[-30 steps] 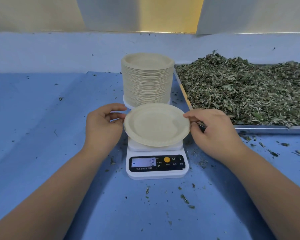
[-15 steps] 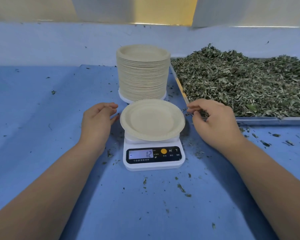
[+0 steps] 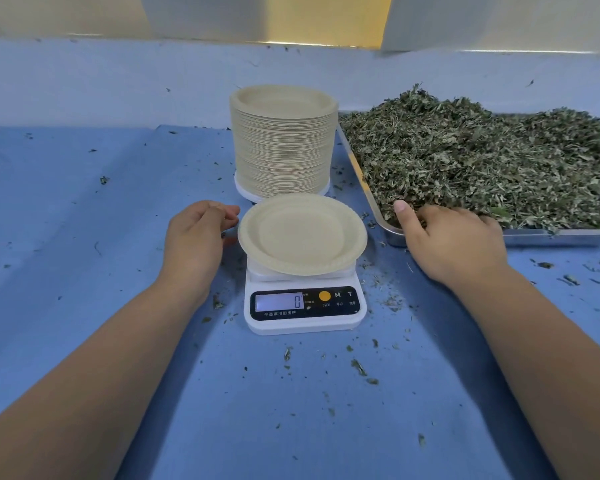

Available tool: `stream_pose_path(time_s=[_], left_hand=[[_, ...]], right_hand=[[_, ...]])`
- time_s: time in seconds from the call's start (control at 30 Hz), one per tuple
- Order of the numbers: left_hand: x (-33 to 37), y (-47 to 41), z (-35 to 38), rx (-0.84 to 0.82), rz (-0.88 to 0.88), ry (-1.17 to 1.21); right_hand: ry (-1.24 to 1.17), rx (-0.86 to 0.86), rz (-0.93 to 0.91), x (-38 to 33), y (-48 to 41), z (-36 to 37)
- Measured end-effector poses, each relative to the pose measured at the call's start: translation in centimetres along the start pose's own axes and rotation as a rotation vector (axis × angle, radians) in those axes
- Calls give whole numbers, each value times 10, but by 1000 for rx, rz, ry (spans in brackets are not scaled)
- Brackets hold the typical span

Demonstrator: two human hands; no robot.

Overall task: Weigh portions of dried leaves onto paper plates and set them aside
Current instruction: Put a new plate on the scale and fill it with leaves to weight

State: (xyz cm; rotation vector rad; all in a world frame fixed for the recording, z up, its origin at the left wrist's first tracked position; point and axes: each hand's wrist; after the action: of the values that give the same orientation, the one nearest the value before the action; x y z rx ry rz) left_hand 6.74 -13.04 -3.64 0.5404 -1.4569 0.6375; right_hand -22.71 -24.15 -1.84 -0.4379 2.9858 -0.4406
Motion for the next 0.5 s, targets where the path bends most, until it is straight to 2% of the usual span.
stream_pose_path(time_s=[0.17,0.27,0.37,0.5], left_hand=[[2,1,0,7,-19,25],[2,1,0,1,-26,23],[1,0,0,1,-33,19],[0,0,-1,2,-26,21]], right_hand=[[-2,-1,-81,2,-1,4],[-76,138,-91,3,-4,2],[-14,295,-53,6,-5,-2],[68,97,-3,15,-4,3]])
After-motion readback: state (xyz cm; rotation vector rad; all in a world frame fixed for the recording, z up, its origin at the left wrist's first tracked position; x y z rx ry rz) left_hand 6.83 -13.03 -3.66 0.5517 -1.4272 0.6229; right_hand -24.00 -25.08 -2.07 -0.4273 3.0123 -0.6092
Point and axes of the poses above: each hand's wrist, its own y-axis away from the middle knuckle, its own z-axis out of the palm, x = y × z, and after that the axes turned 4 degrees about -z, right-handed
